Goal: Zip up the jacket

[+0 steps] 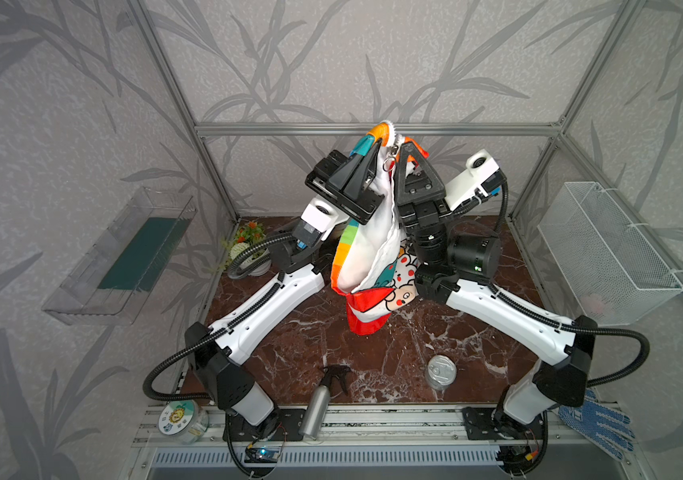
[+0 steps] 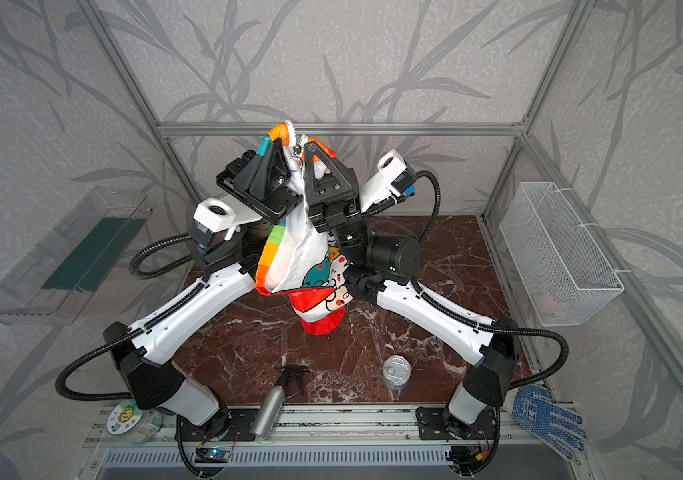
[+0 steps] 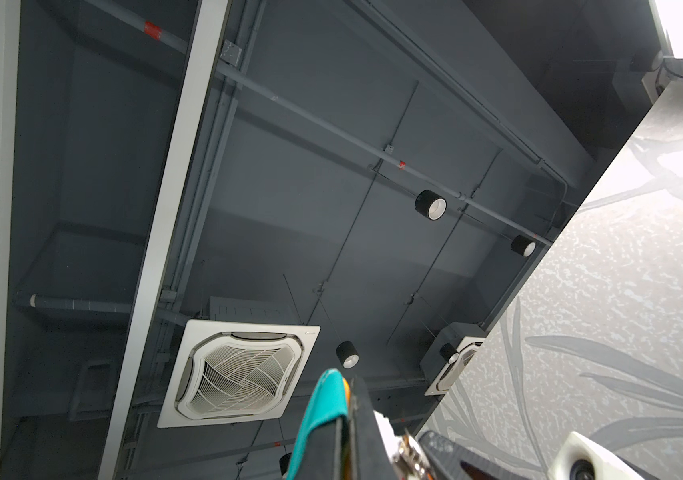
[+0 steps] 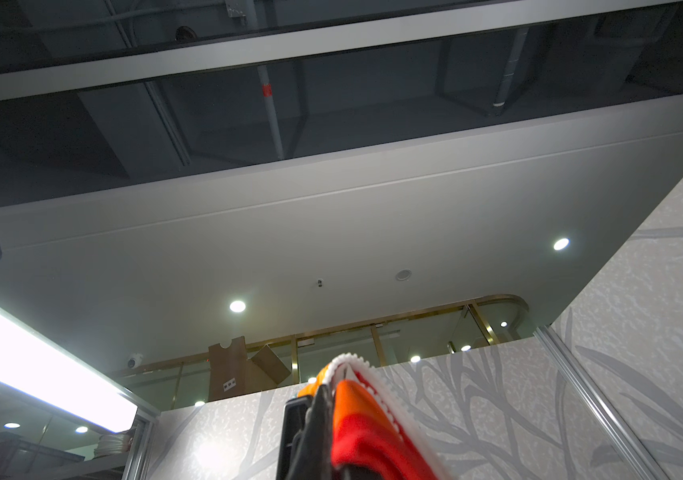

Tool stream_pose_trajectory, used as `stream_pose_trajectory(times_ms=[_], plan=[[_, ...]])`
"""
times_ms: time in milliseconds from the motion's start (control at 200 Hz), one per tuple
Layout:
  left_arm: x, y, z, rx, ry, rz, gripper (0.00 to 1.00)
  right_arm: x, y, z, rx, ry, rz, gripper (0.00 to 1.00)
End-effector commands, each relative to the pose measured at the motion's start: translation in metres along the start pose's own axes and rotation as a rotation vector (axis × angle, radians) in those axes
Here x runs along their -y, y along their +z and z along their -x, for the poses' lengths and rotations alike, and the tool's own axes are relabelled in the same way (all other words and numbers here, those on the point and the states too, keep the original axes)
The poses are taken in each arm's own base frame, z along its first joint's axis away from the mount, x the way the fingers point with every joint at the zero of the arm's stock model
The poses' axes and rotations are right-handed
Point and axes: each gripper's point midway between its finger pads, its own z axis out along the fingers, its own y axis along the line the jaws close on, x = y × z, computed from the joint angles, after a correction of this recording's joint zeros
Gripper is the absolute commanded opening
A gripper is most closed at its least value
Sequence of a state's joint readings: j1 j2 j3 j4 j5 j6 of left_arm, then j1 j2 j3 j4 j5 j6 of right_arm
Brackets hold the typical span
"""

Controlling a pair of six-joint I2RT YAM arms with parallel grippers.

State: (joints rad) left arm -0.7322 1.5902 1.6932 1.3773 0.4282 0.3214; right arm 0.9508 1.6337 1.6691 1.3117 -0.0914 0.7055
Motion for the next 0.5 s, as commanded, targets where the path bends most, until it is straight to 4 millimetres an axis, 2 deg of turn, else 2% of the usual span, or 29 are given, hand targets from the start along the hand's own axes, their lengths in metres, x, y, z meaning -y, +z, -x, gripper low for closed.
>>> stream_pose_trajectory(times_ms=[0, 495], plan=[[-0.0011, -0.0009, 0.01, 0.033, 0.024, 0.009, 0.0, -0.0232, 0.0072, 0.0198, 0.049, -0.016, 0.063, 0.0], [0.0003, -0.0038, 0.0098, 0.022, 0.024, 0.007, 0.0, -0.0202, 0.0075, 0.0218, 0.059, -0.016, 0.044, 0.0]])
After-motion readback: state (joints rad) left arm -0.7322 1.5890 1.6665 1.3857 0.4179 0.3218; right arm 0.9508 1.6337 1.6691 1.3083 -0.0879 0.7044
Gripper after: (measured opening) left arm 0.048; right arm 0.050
